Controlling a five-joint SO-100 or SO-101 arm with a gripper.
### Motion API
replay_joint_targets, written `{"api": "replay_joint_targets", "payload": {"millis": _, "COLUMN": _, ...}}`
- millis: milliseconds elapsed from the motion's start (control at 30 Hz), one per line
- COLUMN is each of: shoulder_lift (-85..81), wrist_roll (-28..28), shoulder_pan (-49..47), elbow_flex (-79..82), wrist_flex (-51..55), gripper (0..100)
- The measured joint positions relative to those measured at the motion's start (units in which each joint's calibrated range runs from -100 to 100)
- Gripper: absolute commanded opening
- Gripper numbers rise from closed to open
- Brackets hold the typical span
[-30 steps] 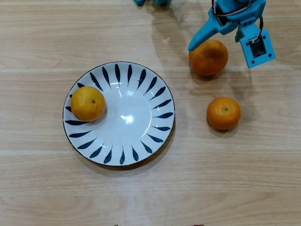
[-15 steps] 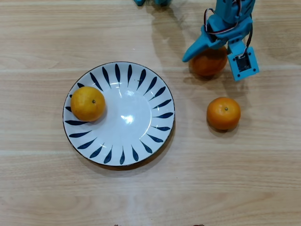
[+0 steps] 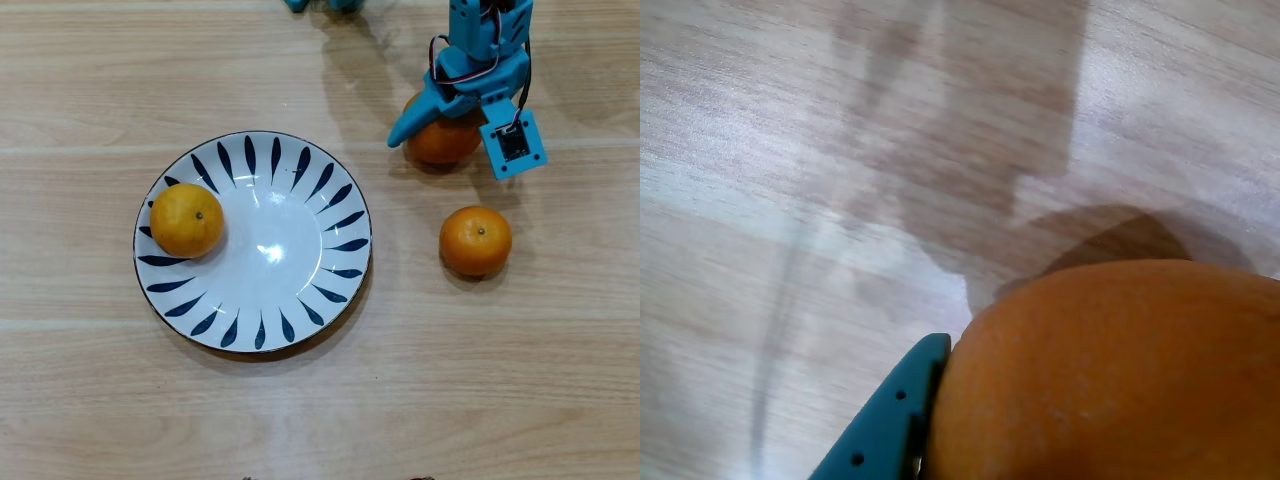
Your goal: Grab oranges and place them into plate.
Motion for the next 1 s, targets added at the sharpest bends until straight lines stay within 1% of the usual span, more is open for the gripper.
{"api": "replay_joint_targets", "payload": {"millis": 67, "shoulder_lift": -0.3, "wrist_roll": 0.1, "shoulder_pan": 0.4, "elbow_flex": 0.0, "wrist_flex": 0.1, "gripper": 32}}
{"api": "replay_joint_targets", "payload": {"millis": 400, "shoulder_lift": -1.0, "wrist_roll": 0.1, "shoulder_pan": 0.6, "elbow_flex": 0.1, "wrist_flex": 0.2, "gripper": 32}}
{"api": "replay_joint_targets", "payload": {"millis": 467, "shoulder_lift": -2.2, "wrist_roll": 0.1, "shoulder_pan": 0.6, "elbow_flex": 0.2, "wrist_flex": 1.6, "gripper": 32}}
{"api": "replay_joint_targets", "payload": {"millis": 567, "shoulder_lift": -5.0, "wrist_roll": -0.2, "shoulder_pan": 0.2, "elbow_flex": -1.4, "wrist_flex": 8.6, "gripper": 32}}
{"api": "replay_joint_targets", "payload": {"millis": 633, "shoulder_lift": -7.9, "wrist_roll": -0.1, "shoulder_pan": 0.2, "elbow_flex": -4.7, "wrist_flex": 15.1, "gripper": 32}}
{"api": "replay_joint_targets", "payload": {"millis": 800, "shoulder_lift": -14.6, "wrist_roll": 4.0, "shoulder_pan": 4.8, "elbow_flex": -14.1, "wrist_flex": 30.3, "gripper": 32}}
{"api": "replay_joint_targets", "payload": {"millis": 900, "shoulder_lift": -18.8, "wrist_roll": 7.3, "shoulder_pan": 8.5, "elbow_flex": -18.1, "wrist_flex": 34.2, "gripper": 32}}
{"api": "replay_joint_targets", "payload": {"millis": 1000, "shoulder_lift": -23.1, "wrist_roll": 9.2, "shoulder_pan": 11.8, "elbow_flex": -19.7, "wrist_flex": 36.5, "gripper": 32}}
